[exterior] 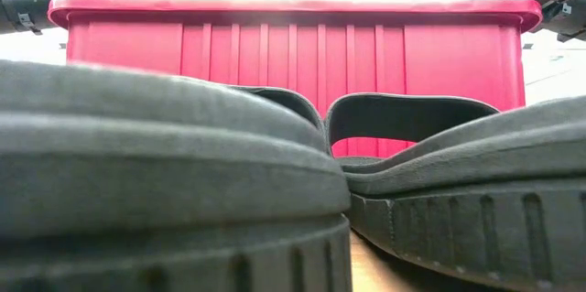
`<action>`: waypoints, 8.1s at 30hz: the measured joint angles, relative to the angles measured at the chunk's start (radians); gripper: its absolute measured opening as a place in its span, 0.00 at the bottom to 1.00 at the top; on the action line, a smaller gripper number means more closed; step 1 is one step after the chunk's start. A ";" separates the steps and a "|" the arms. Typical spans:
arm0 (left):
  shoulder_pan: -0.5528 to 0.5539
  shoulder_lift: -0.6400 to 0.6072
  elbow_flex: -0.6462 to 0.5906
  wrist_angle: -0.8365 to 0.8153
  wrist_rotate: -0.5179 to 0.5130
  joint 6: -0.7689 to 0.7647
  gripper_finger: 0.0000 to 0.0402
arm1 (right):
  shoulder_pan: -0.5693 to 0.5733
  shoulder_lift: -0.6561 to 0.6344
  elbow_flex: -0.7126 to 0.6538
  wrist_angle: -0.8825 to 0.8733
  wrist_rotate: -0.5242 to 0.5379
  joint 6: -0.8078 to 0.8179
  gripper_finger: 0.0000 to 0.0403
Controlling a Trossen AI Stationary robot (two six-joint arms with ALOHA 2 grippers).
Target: Pick and place slides into bin
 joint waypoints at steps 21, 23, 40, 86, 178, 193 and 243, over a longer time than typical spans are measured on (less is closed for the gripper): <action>0.000 0.000 0.000 0.000 0.000 0.000 0.49 | 0.000 0.000 0.000 0.000 0.000 0.000 0.39; 0.000 0.000 0.000 0.000 0.000 0.000 0.49 | 0.000 0.000 0.000 0.000 0.000 0.000 0.39; 0.000 0.000 0.000 0.000 0.000 0.000 0.49 | 0.000 0.000 0.000 0.000 0.000 0.000 0.39; 0.000 0.000 0.000 0.000 0.000 0.000 0.49 | 0.000 0.000 0.000 0.000 0.000 0.000 0.39; -0.010 0.134 0.297 0.071 0.516 -0.290 0.49 | 0.000 0.461 0.260 0.631 -0.158 -0.072 0.39; -0.200 0.454 0.428 0.116 0.504 -0.181 0.49 | 0.005 0.711 0.434 0.635 -0.288 -0.069 0.39; -1.071 1.540 1.271 -0.143 -0.865 0.364 0.49 | 0.183 0.784 0.451 0.625 -0.179 -0.174 0.39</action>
